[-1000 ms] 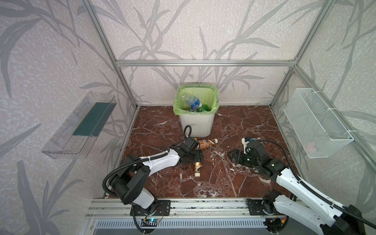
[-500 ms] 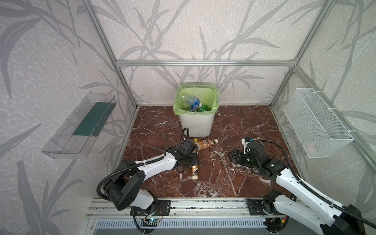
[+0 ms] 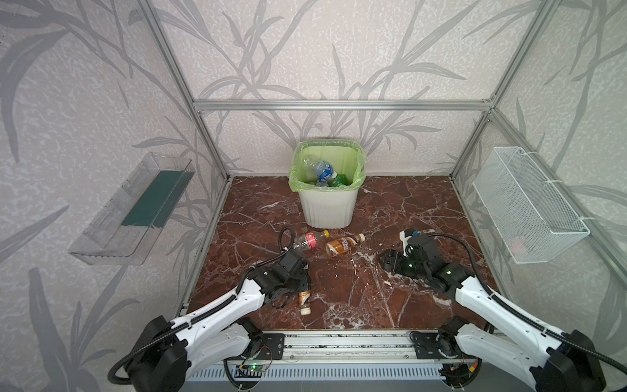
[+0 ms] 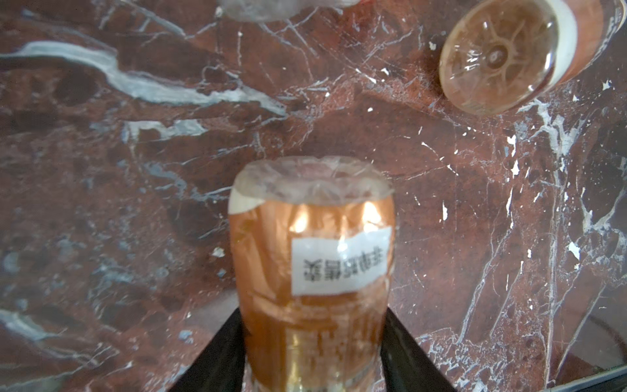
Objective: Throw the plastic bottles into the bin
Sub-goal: 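Lower the left gripper onto the brown coffee bottle and close it, then lift the brown coffee bottle with the left gripper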
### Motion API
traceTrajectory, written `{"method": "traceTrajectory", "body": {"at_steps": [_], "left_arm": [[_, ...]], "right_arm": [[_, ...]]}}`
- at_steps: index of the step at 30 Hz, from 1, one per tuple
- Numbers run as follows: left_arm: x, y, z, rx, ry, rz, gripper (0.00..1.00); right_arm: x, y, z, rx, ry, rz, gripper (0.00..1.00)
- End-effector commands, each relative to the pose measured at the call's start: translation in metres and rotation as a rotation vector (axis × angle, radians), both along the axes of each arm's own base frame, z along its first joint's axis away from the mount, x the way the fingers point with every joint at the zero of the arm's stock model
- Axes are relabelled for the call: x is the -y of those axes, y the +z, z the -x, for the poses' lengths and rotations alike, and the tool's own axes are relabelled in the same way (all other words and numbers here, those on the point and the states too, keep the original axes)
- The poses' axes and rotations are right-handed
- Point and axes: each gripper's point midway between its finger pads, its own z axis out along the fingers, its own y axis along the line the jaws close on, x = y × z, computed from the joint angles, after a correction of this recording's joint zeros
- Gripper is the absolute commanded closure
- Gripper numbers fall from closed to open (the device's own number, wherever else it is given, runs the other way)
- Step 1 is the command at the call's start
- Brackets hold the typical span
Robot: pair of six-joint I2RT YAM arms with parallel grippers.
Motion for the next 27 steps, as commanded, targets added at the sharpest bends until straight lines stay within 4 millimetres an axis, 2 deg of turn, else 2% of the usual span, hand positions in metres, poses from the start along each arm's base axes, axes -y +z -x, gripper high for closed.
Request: {"method": "traceTrajectory", "body": {"at_steps": [1,5,12,21,27], "left_arm": [[-0.019,-0.006,0.009,-0.012,0.058,-0.053,0.40],[-0.021,-0.008,0.010,-0.014,0.065,-0.056,0.36],[-0.020,-0.014,0.011,-0.039,0.064,-0.065,0.23],[-0.023,-0.020,0.014,-0.046,0.067,-0.075,0.31],[-0.024,-0.027,0.015,-0.055,0.071,-0.081,0.32]], "right_arm": [[-0.003,0.000,-0.002,0.004,0.008,-0.011,0.15],[-0.003,0.001,-0.002,0.005,0.007,-0.012,0.16],[-0.002,0.001,-0.001,0.006,0.005,-0.009,0.16],[-0.002,0.001,-0.002,0.007,0.003,-0.008,0.16],[-0.002,0.001,-0.002,0.007,0.004,-0.009,0.16]]}}
